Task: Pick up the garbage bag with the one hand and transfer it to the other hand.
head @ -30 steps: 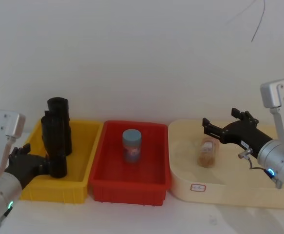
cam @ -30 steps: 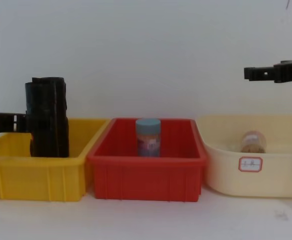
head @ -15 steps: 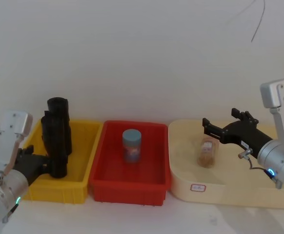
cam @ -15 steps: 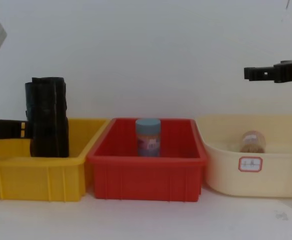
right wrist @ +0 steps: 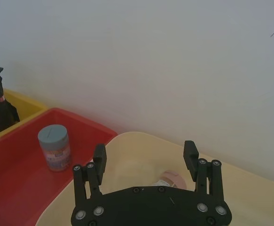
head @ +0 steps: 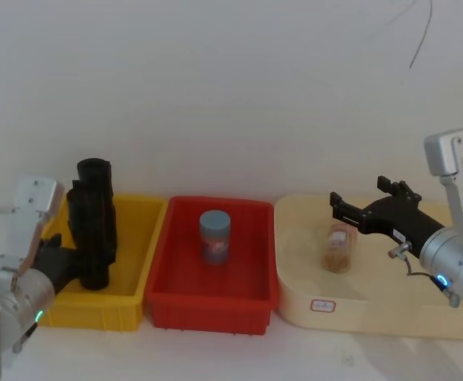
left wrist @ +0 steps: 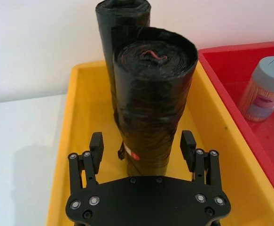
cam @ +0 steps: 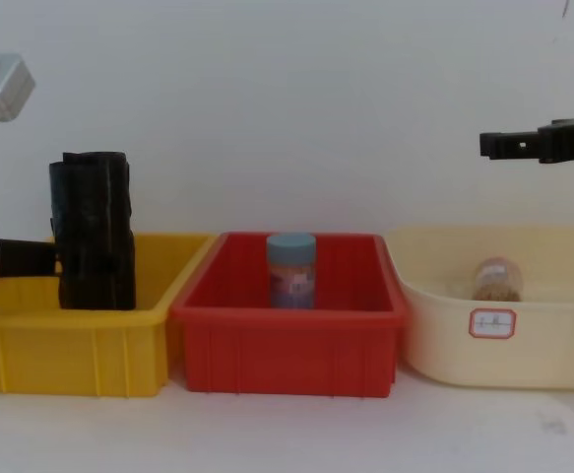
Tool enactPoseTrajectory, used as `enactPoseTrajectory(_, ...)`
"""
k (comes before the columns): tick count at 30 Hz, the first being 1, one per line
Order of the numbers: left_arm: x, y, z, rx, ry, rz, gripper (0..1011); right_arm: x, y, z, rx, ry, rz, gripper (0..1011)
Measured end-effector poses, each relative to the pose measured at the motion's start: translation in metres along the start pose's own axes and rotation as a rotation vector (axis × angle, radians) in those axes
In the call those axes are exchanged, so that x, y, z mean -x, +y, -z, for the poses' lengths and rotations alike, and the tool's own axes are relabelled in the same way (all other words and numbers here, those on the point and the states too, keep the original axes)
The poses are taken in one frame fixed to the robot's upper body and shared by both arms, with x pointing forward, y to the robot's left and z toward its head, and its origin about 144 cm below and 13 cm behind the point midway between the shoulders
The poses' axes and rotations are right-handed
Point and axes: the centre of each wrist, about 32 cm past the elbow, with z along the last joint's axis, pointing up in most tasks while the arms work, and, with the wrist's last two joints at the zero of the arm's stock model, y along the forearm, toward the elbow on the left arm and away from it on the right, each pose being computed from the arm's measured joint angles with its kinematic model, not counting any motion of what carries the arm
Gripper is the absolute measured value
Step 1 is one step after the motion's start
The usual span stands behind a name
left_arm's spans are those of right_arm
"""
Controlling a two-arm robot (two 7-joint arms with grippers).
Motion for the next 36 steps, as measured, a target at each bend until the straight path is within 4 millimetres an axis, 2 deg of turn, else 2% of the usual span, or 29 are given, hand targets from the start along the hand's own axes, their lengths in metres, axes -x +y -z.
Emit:
enactPoseTrajectory(17, 0.001, -0.019, -0.002, 0.001, -0.007, 0.032, 1001, 0.000, 0.000, 0.000, 0.000, 0.000, 0.000, 1000)
enactPoseTrajectory(36, 0.001, -0.025, -0.001, -0.001, -0.012, 0.028, 998, 0.000, 0.000, 0.000, 0.000, 0.000, 0.000, 1000)
